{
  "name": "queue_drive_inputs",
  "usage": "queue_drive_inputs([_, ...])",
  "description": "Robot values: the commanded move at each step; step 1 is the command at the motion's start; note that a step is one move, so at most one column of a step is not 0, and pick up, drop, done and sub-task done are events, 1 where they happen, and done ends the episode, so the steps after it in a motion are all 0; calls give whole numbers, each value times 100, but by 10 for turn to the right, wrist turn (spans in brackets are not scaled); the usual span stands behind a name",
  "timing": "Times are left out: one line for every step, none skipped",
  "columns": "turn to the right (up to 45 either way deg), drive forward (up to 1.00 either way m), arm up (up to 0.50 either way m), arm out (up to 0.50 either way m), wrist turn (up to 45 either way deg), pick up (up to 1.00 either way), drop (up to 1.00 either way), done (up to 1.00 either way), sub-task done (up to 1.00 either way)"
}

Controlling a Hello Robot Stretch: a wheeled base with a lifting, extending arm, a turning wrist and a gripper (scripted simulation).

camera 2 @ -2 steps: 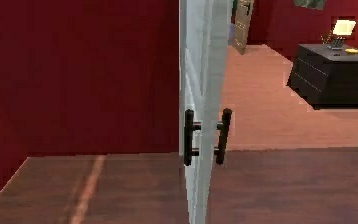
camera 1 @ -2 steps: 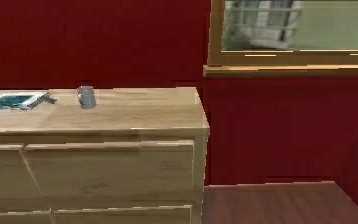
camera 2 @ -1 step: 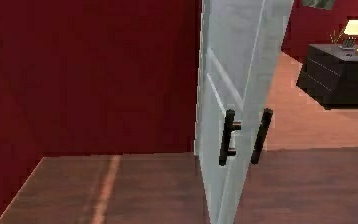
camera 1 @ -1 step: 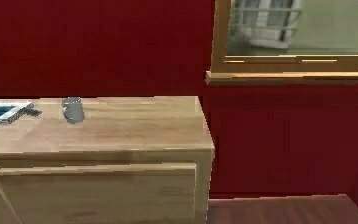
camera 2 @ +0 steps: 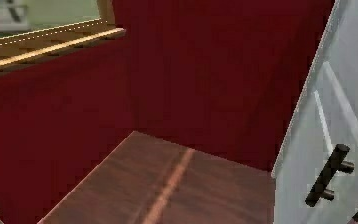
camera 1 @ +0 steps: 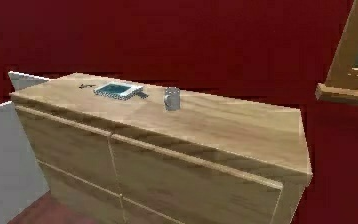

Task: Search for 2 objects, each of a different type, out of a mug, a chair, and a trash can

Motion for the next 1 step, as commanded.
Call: queue_drive_inputs([0,0,0,0,0,0,0,100,0])
